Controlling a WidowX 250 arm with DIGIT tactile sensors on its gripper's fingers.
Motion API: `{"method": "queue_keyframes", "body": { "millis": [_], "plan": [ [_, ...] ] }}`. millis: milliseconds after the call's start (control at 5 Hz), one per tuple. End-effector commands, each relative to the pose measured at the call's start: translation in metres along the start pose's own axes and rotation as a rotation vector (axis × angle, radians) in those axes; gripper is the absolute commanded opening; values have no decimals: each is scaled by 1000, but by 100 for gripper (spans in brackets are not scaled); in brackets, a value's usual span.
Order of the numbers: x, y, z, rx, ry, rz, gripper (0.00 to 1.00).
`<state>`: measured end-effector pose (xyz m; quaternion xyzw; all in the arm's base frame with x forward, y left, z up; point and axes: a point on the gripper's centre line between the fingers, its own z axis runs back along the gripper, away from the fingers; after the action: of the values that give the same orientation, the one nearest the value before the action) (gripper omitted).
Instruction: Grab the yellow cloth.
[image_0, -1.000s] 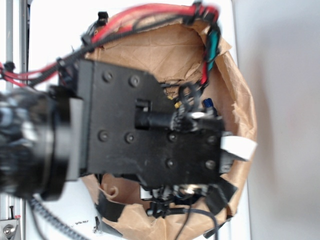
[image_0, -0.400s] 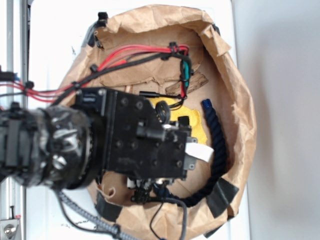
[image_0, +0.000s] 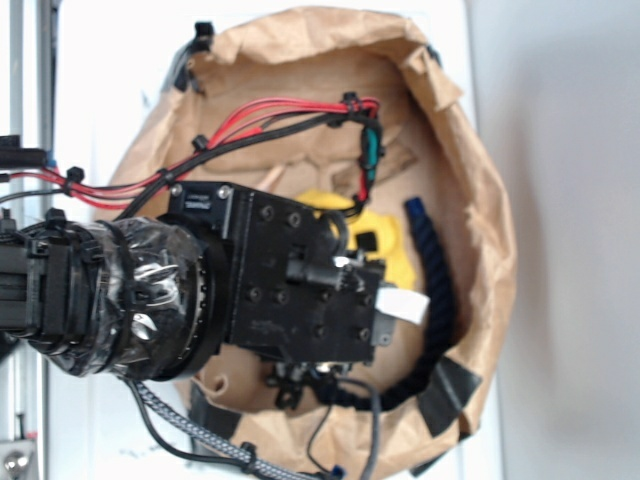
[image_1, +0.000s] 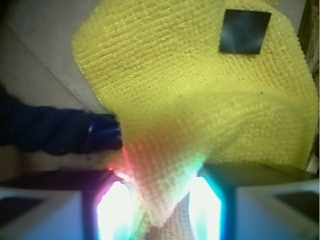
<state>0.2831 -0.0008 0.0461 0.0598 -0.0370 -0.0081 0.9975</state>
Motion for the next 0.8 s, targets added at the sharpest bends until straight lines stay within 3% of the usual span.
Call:
{"method": "queue_keyframes", "body": {
  "millis": [0, 200, 400, 600],
  "plan": [
    [11, 13, 46, -8, -76, 61, 0],
    [7, 22, 78, -44, -84, 83, 0],
    [5, 28, 110, -24, -81, 125, 0],
    [3, 36, 144, -63, -99, 127, 0]
  ]
}}
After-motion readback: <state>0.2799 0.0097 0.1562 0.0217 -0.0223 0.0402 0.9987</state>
